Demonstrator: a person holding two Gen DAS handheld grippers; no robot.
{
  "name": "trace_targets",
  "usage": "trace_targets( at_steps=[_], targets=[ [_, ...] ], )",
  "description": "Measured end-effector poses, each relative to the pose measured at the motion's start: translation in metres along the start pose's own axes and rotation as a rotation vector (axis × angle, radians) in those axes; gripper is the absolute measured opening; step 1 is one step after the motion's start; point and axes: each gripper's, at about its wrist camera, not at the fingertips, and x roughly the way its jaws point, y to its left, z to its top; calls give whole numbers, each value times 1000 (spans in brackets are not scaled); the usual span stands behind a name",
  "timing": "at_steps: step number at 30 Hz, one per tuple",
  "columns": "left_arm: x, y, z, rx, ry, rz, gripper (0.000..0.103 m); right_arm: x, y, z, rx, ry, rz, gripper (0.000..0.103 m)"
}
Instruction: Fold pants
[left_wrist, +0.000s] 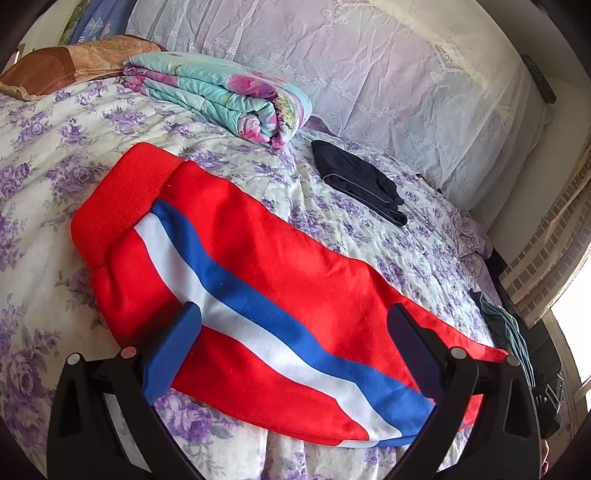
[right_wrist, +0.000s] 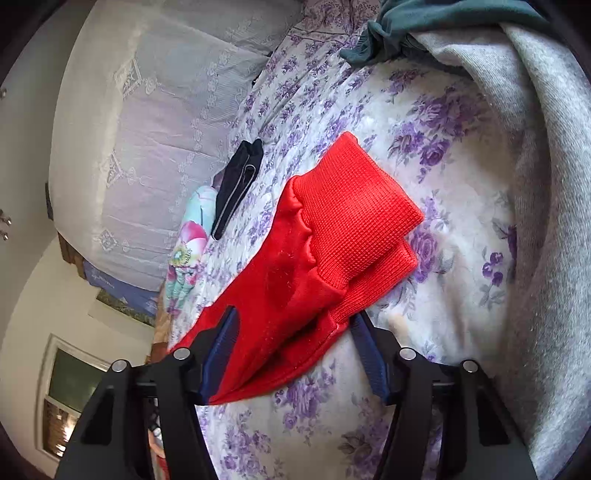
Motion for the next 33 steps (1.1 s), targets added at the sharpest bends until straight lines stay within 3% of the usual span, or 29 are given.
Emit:
trace_targets(
  at_steps=[6, 8, 11, 13, 17, 21, 24, 29, 30, 31, 32, 33],
  targets=[
    [0, -1, -2, -7, -18, 7, 98, 12, 17, -3, -79, -39, -140, 59],
    [-1, 2, -1, -23, -20, -13, 98, 13, 20, -1, -101, -85, -183, 31],
    [-3, 8, -2, -55, -26, -52, 98, 13, 30, 3, -144, -130, -185, 23],
    [-4, 11, -1, -72, -28, -70, 98, 14, 53, 3, -244, -168, -227, 22],
    [-5, 12, 0, -79, -30, -82, 98, 31, 126, -20, -617, -229, -345, 22],
    [-6, 13, 0, -85, -31, -91, 98, 64, 187, -65, -950, -220, -375, 22],
    [-6, 13, 0, -84, -31, -90, 98, 100, 215, -103, -1123, -165, -366, 22],
    [-6, 13, 0, -84, -32, -91, 98, 168, 228, -168, -1367, 22, -402, 22],
    [-6, 13, 0, -84, -32, -90, 98, 173, 229, -177, -1417, 29, -423, 25],
    [-6, 13, 0, -82, -32, -89, 98, 173, 230, -182, -1441, 47, -423, 36],
    [-6, 12, 0, -80, -31, -84, 98, 170, 230, -183, -1438, 89, -400, 57],
    [-6, 12, -1, -77, -30, -80, 98, 166, 230, -182, -1422, 117, -372, 60]
  ],
)
